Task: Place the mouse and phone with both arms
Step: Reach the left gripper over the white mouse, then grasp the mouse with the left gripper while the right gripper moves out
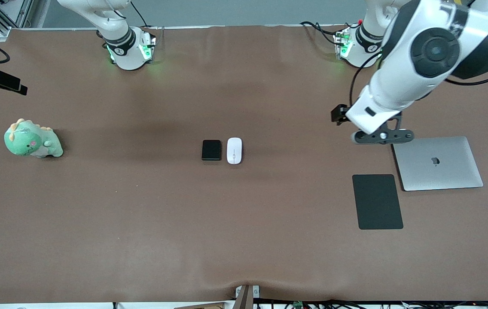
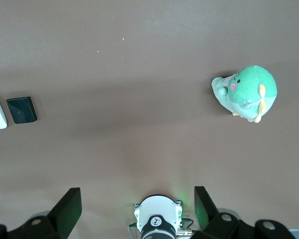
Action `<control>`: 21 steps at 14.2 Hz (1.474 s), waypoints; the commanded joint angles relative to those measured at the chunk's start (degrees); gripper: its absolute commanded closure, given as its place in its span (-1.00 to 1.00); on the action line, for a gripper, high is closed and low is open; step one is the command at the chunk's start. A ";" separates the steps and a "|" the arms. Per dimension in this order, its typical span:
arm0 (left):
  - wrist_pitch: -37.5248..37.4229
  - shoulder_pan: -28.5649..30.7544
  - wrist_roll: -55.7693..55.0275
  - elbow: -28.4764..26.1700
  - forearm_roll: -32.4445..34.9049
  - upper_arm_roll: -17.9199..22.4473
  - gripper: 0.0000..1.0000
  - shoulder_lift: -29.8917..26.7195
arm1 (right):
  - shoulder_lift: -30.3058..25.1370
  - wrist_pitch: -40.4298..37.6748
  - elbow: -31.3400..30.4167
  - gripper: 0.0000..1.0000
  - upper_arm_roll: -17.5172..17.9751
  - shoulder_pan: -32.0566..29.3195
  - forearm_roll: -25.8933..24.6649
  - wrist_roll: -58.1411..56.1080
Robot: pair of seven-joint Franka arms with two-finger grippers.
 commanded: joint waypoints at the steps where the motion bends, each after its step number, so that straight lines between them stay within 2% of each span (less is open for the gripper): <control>1: 5.32 -2.45 -5.00 -3.50 -0.64 0.41 -1.00 -0.46 | 1.06 -0.07 1.10 -1.00 0.71 -0.29 -0.70 -0.51; 6: 13.23 -7.37 -12.92 -7.03 -0.64 0.41 -1.00 0.86 | 1.76 0.01 1.10 -1.00 0.71 -0.29 -0.26 -0.51; 13: 24.31 -12.38 -21.62 -6.86 -1.61 -0.82 -1.00 8.32 | 2.99 0.19 1.01 -1.00 0.89 0.15 -0.17 -0.08; 18: 29.85 -16.69 -26.64 -6.15 -0.90 -0.82 -1.00 13.07 | 3.52 0.89 0.66 -1.00 0.89 0.68 -0.17 0.28; 21: 30.56 -18.71 -28.84 -2.56 -0.64 -0.73 -1.00 17.37 | 3.70 1.94 0.40 -1.00 0.89 1.20 -0.09 0.28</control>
